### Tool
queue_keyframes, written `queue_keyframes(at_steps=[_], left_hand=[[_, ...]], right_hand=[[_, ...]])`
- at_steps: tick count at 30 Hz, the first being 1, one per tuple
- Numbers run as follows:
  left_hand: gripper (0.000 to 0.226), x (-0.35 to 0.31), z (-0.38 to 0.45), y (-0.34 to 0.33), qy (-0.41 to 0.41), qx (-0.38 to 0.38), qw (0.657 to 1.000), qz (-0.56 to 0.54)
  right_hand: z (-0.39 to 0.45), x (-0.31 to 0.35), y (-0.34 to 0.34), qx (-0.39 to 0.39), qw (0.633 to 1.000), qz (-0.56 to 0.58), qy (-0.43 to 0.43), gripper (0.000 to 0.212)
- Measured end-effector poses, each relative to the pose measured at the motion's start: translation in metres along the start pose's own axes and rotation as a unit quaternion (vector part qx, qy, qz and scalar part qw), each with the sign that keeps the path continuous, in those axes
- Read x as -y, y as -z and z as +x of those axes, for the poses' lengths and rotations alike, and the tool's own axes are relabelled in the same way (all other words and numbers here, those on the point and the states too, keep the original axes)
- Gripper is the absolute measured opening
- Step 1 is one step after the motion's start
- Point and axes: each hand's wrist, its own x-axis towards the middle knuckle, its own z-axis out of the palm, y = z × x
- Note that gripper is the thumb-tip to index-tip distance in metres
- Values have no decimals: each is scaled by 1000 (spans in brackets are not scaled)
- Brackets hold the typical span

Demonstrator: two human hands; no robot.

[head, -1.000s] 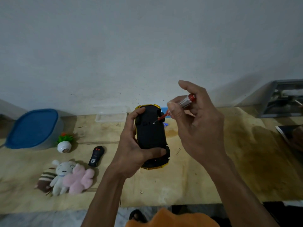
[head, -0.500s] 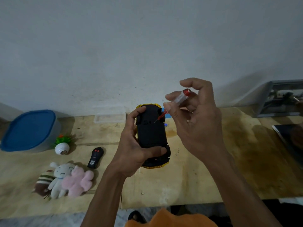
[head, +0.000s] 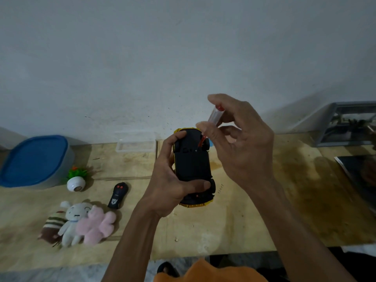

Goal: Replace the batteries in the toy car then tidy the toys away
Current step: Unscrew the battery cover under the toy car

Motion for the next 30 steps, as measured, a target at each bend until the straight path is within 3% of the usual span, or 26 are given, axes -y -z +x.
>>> queue_keyframes(at_steps=[5, 9, 13, 18, 23, 26, 30], left_hand=[[105, -1, 0, 0, 6, -4, 1000, 2], [107, -1, 0, 1, 4, -10, 1000, 2], [107, -2, 0, 2, 7, -12, 1000, -4], [105, -3, 1, 1, 3, -14, 1000, -7], [105, -3, 1, 3, 5, -11, 1000, -7], [106, -4, 0, 3, 6, -13, 1000, -4], [107, -3, 1, 3, 7, -16, 1000, -1]], right_hand=[[8, -1, 6, 53, 996, 50, -46, 40], [10, -2, 4, 16, 997, 49, -53, 43], [11, -3, 7, 65, 994, 63, -61, 44], [10, -2, 0, 10, 996, 67, -62, 41], [10, -3, 2, 78, 989, 92, -81, 42], [11, -2, 0, 55, 994, 66, -64, 35], [14, -4, 0, 3, 999, 27, -41, 41]])
